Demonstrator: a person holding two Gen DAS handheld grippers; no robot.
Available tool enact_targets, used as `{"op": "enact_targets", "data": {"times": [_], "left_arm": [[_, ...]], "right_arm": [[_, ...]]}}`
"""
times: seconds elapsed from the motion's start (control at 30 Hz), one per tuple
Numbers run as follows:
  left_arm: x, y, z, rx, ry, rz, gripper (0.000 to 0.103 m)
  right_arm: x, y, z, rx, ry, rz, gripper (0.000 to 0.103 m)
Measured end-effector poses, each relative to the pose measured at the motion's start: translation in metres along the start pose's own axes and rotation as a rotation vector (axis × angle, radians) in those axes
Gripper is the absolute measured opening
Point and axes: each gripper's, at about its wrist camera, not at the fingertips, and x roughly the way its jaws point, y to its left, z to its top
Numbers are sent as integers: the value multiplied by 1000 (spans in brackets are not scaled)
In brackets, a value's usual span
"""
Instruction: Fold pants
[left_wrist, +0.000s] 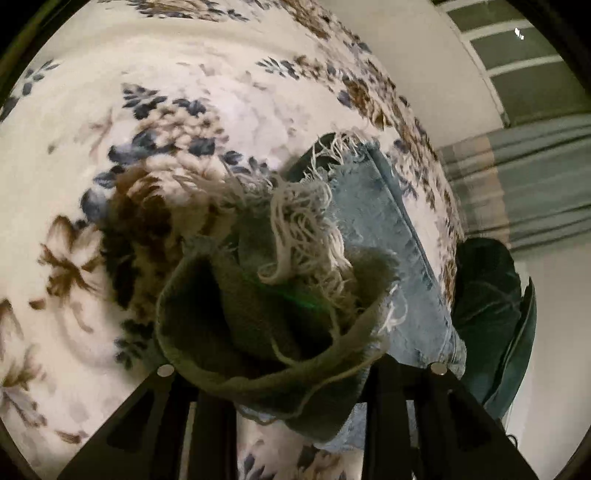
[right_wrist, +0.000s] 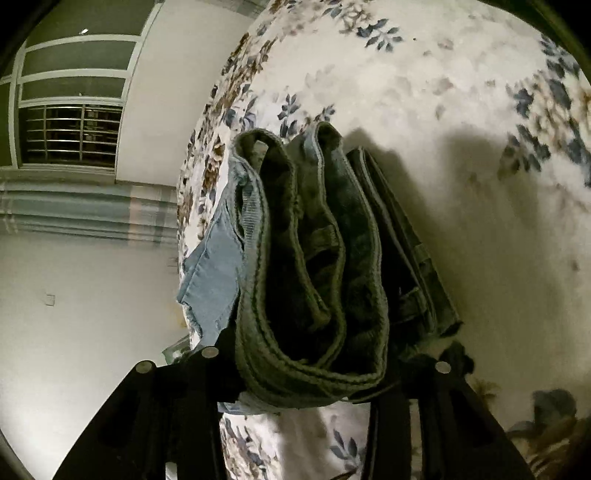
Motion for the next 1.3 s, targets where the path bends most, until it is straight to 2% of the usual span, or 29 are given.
{"op": "enact_targets", "data": {"times": [0.07, 0.1, 0.13, 0.2, 0.23, 0.27, 0.33, 0.43, 0.53, 0.57, 0.6, 0.67, 0.7, 0.77, 0.83, 0.87, 0.9, 0.93, 0.97, 1.03, 1.07, 1.17, 1.2, 1.27, 1.3], "left_arm": [[-10, -11, 5, 48, 11, 43, 34], [-18, -18, 3, 96, 5, 88, 45], [-21, -22, 2, 130, -7, 125, 65], [-41, -39, -9, 253, -68, 247, 98], [-50, -46, -14, 297, -86, 272, 98], [-55, -49, -17, 327, -100, 289, 98], [-78, -66, -33, 428, -139, 357, 98], [-100, -85, -48, 529, -180, 417, 98], [-129, -103, -67, 610, -211, 461, 98], [-145, -110, -76, 626, -221, 462, 98], [-155, -114, -81, 632, -226, 460, 98], [-183, -124, -97, 649, -251, 464, 98], [-195, -129, -104, 659, -262, 460, 98], [-232, -143, -126, 681, -296, 459, 98], [-259, -152, -143, 697, -322, 450, 98], [-278, -157, -155, 706, -338, 444, 98], [-298, -163, -168, 712, -351, 432, 98], [-315, -168, -179, 718, -366, 426, 98], [-331, -172, -190, 729, -378, 416, 98], [-362, -181, -212, 744, -401, 406, 98], [-376, -183, -222, 748, -410, 397, 98], [-420, -191, -254, 755, -438, 374, 98], [-436, -194, -266, 760, -450, 372, 98], [-459, -196, -285, 763, -462, 371, 98], [-466, -196, -291, 763, -462, 370, 98]], "right_arm": [[0, 4, 1, -30, 1, -51, 54], [-2, 8, -2, -55, 2, -75, 61], [-9, 14, -10, -121, -12, -186, 72], [-23, 32, -22, -201, -32, -270, 83], [-30, 38, -28, -237, -42, -307, 90], [-30, 38, -28, -237, -42, -307, 93], [-45, 60, -47, -355, -90, -444, 100], [-74, 93, -83, -516, -170, -606, 103], [-107, 116, -115, -581, -220, -662, 103], [-107, 116, -115, -581, -220, -662, 103], [-135, 131, -135, -608, -238, -673, 103], [-145, 138, -143, -614, -243, -672, 103], [-182, 158, -166, -623, -278, -674, 103], [-198, 165, -173, -628, -286, -664, 103], [-248, 192, -206, -654, -327, -653, 103], [-248, 192, -206, -654, -327, -653, 103], [-286, 208, -228, -678, -352, -630, 103], [-301, 215, -239, -685, -362, -622, 103], [-301, 215, -239, -685, -362, -622, 103], [-364, 239, -280, -723, -401, -593, 103], [-364, 239, -280, -723, -401, -593, 103], [-436, 259, -332, -775, -453, -557, 103], [-436, 259, -332, -775, -453, -557, 103], [-483, 269, -369, -806, -469, -531, 103], [-483, 269, -369, -806, -469, -531, 103]]}}
